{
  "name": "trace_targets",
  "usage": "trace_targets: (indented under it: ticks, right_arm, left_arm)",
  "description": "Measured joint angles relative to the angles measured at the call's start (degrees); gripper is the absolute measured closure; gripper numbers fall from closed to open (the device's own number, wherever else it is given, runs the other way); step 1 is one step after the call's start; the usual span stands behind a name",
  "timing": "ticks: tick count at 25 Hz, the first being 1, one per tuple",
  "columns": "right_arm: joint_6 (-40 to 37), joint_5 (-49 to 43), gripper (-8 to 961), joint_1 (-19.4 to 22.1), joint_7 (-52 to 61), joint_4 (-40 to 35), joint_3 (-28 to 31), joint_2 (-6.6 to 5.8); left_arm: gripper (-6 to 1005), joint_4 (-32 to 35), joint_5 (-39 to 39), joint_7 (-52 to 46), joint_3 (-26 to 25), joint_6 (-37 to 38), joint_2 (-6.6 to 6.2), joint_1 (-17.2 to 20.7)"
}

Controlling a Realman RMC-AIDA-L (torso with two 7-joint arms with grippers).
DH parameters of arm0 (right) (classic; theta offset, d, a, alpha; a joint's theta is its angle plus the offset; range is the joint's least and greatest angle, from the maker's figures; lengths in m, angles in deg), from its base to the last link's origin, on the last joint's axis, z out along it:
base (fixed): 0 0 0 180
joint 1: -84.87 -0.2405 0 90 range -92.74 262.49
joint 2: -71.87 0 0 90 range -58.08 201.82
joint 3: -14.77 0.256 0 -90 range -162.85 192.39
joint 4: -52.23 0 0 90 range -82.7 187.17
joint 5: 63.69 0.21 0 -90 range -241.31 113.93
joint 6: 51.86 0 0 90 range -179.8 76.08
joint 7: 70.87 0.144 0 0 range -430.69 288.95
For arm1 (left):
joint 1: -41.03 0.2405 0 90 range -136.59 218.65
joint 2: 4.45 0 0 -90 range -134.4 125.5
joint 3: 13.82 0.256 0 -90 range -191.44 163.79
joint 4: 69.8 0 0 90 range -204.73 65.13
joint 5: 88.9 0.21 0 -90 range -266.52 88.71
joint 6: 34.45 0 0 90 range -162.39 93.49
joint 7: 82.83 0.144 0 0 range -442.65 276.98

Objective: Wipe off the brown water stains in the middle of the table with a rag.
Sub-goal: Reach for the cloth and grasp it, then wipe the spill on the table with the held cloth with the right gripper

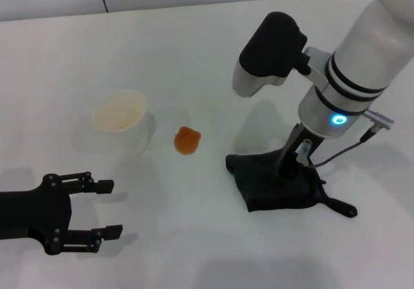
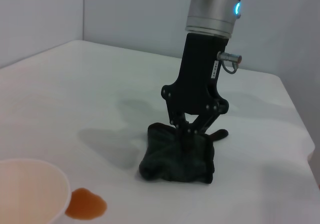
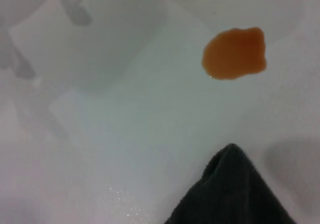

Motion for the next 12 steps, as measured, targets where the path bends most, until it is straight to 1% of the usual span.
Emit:
trace_targets:
  ticks: [1,4,12]
  right_arm:
    - [0.0,0.0,703,0.0,0.0,0.1,0.0,0.0]
    - [0.0,0.1,918,-0.4,-0.1,0.6,-0.1,0.0]
    - [1.4,0.4,935,-1.3,-0.3,0.9,-0.6,0.0]
  left_arm:
    - [213,0.0,0.0,0.0,0.0,0.0,0.0,-0.1]
    - [213,0.0,-0.2,0.0,0.0,0.0,0.0,-0.2]
    - [213,0.0,-0.1,0.1,0.0,0.3,0.16,-0.1]
